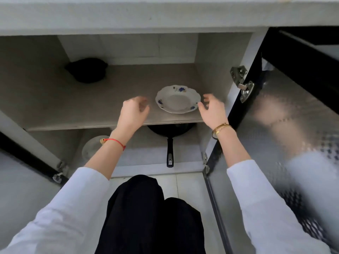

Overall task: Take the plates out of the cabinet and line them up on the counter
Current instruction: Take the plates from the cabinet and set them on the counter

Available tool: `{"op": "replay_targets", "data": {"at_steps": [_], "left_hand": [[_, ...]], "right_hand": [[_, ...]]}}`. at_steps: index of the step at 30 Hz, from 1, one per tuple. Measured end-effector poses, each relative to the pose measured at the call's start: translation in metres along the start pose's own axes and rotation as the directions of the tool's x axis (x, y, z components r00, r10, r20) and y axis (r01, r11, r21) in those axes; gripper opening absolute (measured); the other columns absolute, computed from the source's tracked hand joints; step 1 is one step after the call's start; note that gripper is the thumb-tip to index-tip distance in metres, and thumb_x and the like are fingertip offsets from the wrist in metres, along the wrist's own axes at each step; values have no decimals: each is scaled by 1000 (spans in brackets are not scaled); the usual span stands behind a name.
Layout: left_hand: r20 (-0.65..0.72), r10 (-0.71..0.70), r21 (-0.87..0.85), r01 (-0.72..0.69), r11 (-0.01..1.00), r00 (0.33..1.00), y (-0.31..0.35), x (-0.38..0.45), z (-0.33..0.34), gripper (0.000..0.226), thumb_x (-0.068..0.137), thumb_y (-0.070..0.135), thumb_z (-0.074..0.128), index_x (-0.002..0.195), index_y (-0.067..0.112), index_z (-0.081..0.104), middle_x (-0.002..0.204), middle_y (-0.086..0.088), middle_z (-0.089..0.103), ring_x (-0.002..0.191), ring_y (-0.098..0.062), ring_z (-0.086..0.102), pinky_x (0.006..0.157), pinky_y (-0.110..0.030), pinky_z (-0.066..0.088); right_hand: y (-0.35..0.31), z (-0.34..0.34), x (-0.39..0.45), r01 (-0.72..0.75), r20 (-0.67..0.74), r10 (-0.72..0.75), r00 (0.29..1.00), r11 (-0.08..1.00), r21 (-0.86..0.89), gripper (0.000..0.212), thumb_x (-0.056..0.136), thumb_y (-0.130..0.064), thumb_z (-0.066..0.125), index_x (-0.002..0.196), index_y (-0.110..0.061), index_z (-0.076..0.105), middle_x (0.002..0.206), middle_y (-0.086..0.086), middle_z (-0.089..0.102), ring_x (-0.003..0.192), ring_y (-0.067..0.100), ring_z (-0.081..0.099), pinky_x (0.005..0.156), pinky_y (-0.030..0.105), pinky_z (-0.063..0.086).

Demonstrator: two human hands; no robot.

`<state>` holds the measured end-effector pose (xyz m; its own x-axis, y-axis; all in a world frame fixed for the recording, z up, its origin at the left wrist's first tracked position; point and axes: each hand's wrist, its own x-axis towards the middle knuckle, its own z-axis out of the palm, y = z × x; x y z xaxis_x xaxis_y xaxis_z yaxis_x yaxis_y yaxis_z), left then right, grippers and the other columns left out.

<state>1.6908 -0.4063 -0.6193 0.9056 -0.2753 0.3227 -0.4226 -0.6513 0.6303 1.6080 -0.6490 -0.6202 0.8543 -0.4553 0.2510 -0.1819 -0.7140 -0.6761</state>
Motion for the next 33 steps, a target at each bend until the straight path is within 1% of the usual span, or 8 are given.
{"op": "replay_targets", "data": {"at_steps": [4, 9, 11, 15, 20, 23, 28, 33], "left_hand": [[86, -94, 13, 93, 996, 992, 1, 29, 17, 37, 80, 14, 58, 116, 16, 68, 107, -9, 73, 100, -28, 67, 93, -32, 51], [157, -172, -6, 175, 985, 973, -1, 54, 46, 37, 87, 17, 60, 122, 7, 62, 123, -13, 66, 116, -31, 60, 95, -31, 45], [175, -199, 6, 201, 980, 964, -3, 63, 59, 41, 90, 19, 59, 128, 4, 56, 127, -16, 62, 119, -33, 57, 95, -32, 44], [210, -234, 37, 231, 972, 949, -6, 77, 77, 44, 93, 20, 56, 132, 1, 50, 132, -19, 57, 123, -34, 52, 97, -34, 42], [261, -268, 10, 275, 961, 927, -15, 88, 91, 35, 90, 21, 57, 124, 11, 58, 125, -12, 64, 118, -33, 57, 89, -31, 44], [282, -267, -43, 290, 956, 922, -16, 89, 95, 35, 90, 19, 56, 125, 12, 59, 124, -11, 64, 116, -30, 58, 86, -26, 42], [265, -244, -84, 274, 958, 933, -16, 87, 97, 32, 87, 14, 58, 119, 12, 63, 118, -12, 68, 110, -30, 61, 86, -27, 44], [245, -241, -76, 266, 961, 939, -16, 76, 90, 28, 85, 15, 60, 112, 14, 68, 110, -10, 71, 105, -28, 64, 82, -27, 45]], "right_hand": [[7, 15, 32, -93, 79, 97, 992, 994, -60, 41, 94, -22, 50, 131, -6, 46, 122, 19, 59, 114, 36, 55, 90, 35, 44], [26, 40, 62, -169, 129, 186, 974, 976, -135, 39, 94, -27, 46, 129, -9, 45, 118, 17, 58, 109, 36, 55, 77, 31, 40], [33, 49, 71, -174, 126, 196, 972, 971, -166, 40, 94, -26, 46, 129, -7, 44, 125, 19, 55, 114, 37, 52, 86, 36, 44], [40, 59, 86, -175, 103, 205, 973, 955, -241, 42, 95, -23, 45, 130, 0, 42, 133, 23, 46, 123, 38, 44, 99, 41, 39], [51, 66, 97, -210, 130, 246, 961, 947, -243, 40, 95, -20, 45, 128, 3, 45, 132, 24, 48, 123, 38, 45, 99, 38, 38], [56, 68, 97, -231, 146, 259, 955, 956, -182, 36, 94, -19, 46, 123, 1, 52, 127, 22, 55, 117, 37, 52, 94, 37, 43], [54, 67, 94, -244, 164, 258, 952, 965, -98, 33, 94, -16, 46, 123, -3, 55, 126, 19, 59, 116, 36, 55, 96, 39, 47], [54, 65, 85, -229, 160, 237, 958, 971, -70, 28, 92, -13, 48, 116, -3, 59, 119, 17, 64, 110, 33, 59, 87, 32, 48]]}}
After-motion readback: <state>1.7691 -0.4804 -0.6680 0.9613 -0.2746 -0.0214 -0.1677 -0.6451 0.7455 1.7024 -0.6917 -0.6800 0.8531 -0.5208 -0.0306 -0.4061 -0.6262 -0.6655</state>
